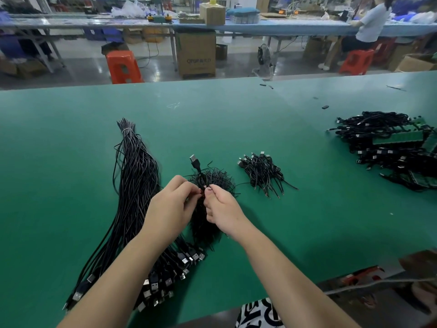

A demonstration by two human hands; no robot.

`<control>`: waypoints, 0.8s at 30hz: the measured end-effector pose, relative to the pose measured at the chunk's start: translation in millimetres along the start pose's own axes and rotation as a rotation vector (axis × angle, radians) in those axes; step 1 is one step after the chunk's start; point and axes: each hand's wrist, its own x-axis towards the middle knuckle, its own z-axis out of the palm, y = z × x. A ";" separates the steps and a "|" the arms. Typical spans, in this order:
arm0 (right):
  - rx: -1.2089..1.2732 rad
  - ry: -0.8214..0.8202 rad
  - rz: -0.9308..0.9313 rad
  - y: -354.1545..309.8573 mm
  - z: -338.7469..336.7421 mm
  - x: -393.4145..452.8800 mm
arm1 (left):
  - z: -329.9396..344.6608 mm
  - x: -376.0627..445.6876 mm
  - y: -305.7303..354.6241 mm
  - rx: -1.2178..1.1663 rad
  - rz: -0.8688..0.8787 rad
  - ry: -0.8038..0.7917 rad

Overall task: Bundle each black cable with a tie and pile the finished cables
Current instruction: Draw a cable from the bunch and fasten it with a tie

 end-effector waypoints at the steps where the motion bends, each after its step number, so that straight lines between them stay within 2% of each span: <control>1: 0.013 -0.003 0.011 -2.7 -0.3 -0.9 | -0.9 0.1 -0.3 0.060 0.065 0.020; 3: 0.043 -0.008 0.035 -8.1 -0.5 -2.2 | -3.1 1.2 -0.2 0.127 0.130 0.057; 12: 0.108 -0.051 0.049 -10.5 -1.9 -3.2 | -1.3 -0.3 1.3 0.185 0.211 0.165; 16: 0.097 -0.142 0.092 -14.6 -9.3 -4.2 | -2.1 -0.2 -1.0 0.229 0.427 0.083; 18: 0.092 -0.217 0.127 -17.6 -13.3 -5.4 | -5.7 2.3 -2.6 0.229 0.473 0.032; 21: 0.043 -0.268 0.147 -20.6 -16.3 -7.3 | -9.9 6.9 -1.7 0.182 0.411 0.027; 24: -0.028 -0.281 0.124 -22.5 -16.8 -8.9 | -11.5 6.7 1.8 0.081 0.201 0.029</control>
